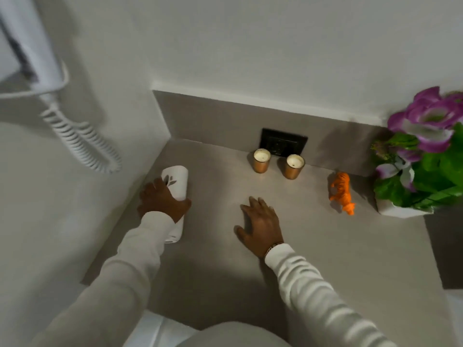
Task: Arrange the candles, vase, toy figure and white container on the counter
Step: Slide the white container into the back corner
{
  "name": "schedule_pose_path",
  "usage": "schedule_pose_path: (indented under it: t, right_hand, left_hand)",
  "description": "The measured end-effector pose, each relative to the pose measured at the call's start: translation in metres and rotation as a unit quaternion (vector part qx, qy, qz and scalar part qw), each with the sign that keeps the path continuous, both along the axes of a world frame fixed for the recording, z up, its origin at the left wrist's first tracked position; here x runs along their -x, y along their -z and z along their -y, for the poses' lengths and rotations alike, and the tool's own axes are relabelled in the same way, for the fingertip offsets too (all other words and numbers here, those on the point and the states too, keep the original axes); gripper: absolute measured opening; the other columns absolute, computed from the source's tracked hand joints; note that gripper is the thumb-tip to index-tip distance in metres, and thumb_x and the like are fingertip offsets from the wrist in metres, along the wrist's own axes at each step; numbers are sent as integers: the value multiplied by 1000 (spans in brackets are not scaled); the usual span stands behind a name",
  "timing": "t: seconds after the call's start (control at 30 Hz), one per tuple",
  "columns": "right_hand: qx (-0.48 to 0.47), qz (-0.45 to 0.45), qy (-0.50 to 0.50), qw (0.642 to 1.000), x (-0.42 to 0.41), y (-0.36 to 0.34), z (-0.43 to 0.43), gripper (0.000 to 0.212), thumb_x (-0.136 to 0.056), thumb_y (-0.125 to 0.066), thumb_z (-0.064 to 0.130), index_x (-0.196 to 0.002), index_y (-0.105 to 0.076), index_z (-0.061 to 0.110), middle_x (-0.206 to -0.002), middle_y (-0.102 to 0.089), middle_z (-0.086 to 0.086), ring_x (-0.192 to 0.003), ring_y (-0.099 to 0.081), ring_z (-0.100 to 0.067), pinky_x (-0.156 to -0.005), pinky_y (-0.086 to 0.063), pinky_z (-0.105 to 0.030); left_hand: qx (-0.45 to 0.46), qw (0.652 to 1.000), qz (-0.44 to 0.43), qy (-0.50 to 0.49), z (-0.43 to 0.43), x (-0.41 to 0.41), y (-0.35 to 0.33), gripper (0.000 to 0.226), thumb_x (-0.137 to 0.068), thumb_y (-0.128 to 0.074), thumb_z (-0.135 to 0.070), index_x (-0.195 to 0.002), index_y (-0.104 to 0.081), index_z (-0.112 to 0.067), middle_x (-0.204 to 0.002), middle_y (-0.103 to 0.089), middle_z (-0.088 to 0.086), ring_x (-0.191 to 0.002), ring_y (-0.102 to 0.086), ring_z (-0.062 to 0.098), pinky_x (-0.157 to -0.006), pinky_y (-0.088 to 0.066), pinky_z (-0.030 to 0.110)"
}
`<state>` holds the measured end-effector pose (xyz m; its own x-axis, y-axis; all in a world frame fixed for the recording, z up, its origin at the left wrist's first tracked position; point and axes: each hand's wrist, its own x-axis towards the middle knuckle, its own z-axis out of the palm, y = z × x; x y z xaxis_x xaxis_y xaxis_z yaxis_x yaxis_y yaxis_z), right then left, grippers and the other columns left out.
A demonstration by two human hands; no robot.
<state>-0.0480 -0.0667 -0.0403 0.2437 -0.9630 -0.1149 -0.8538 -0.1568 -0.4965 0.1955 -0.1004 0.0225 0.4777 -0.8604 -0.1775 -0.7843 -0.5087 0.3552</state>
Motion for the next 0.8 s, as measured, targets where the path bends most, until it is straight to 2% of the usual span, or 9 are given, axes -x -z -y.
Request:
schedule_pose_path:
  t: [0.07, 0.13, 0.27, 0.37, 0.47, 0.57, 0.67, 0.73, 0.8]
  right_hand:
    - [4, -33, -56, 998, -12, 3, 0, 64, -93, -50, 53, -151, -37, 27, -167, -16, -3, -155, -4, -26, -123, -2, -50]
    - [11, -62, -93, 994, -22, 8, 0, 65, -94, -44, 57, -153, -31, 32, -168, -11, -1, -155, 1, -25, -121, 3, -53]
    - [20, -109, -110, 988, -32, 14, 5, 71, -94, -30, 66, -157, -16, 36, -169, 0, 1, -155, 10, -24, -119, 11, -56]
    - [24, -141, -119, 982, -32, 17, 9, 73, -92, -17, 72, -157, -4, 40, -169, 8, 3, -154, 15, -23, -119, 14, -56]
    - [36, -159, -117, 980, -31, 20, 8, 75, -89, -7, 76, -156, 3, 42, -168, 10, 5, -153, 16, -21, -119, 15, -54]
    - [40, -164, -110, 980, -34, 23, 12, 78, -87, -5, 79, -156, 5, 43, -168, 11, 6, -153, 17, -21, -118, 17, -54]
    - [41, -171, -110, 978, -37, 23, 22, 82, -86, -5, 83, -156, 6, 42, -168, 13, 6, -153, 19, -21, -118, 19, -54]
    - [44, -173, -113, 977, -40, 25, 31, 84, -85, -5, 84, -156, 6, 41, -168, 13, 6, -152, 20, -22, -117, 19, -54]
    - [50, -170, -118, 977, -43, 25, 41, 86, -84, -4, 85, -156, 4, 40, -168, 13, 6, -152, 20, -22, -117, 19, -55]
  left_hand:
    - [-79, 992, -86, -48, -6, -13, 1, 94, -65, -79, -41, -135, -28, -5, -135, -45, 23, -122, -47, 43, -93, -41, 45]
    - [-82, 983, -143, -80, -8, -16, 2, 88, -67, -77, -41, -133, -32, -5, -134, -50, 21, -119, -52, 41, -87, -41, 40]
    - [59, 974, -190, -110, -15, -6, 9, 84, -59, -81, -35, -127, -41, -7, -127, -54, 18, -115, -54, 38, -88, -44, 38]
    - [185, 943, -247, -123, -16, 7, 10, 92, -52, -84, -28, -129, -38, -11, -127, -50, 12, -115, -52, 32, -92, -45, 38]
    - [292, 910, -269, -121, -11, 18, 12, 96, -49, -86, -22, -128, -34, -16, -127, -46, 10, -115, -49, 26, -93, -38, 29]
    - [328, 886, -304, -122, -7, 24, 19, 99, -48, -89, -21, -128, -30, -26, -127, -44, 5, -110, -47, 18, -92, -38, 24]
    - [336, 878, -320, -121, -7, 26, 28, 103, -49, -91, -24, -129, -27, -34, -131, -42, -1, -115, -45, 13, -94, -38, 21]
    - [342, 877, -317, -117, -12, 27, 37, 100, -55, -88, -22, -133, -27, -33, -132, -41, -3, -119, -44, 11, -96, -38, 17]
    - [341, 885, -298, -112, -21, 29, 48, 92, -62, -82, -19, -136, -29, -24, -137, -44, 2, -124, -47, 18, -102, -43, 27]
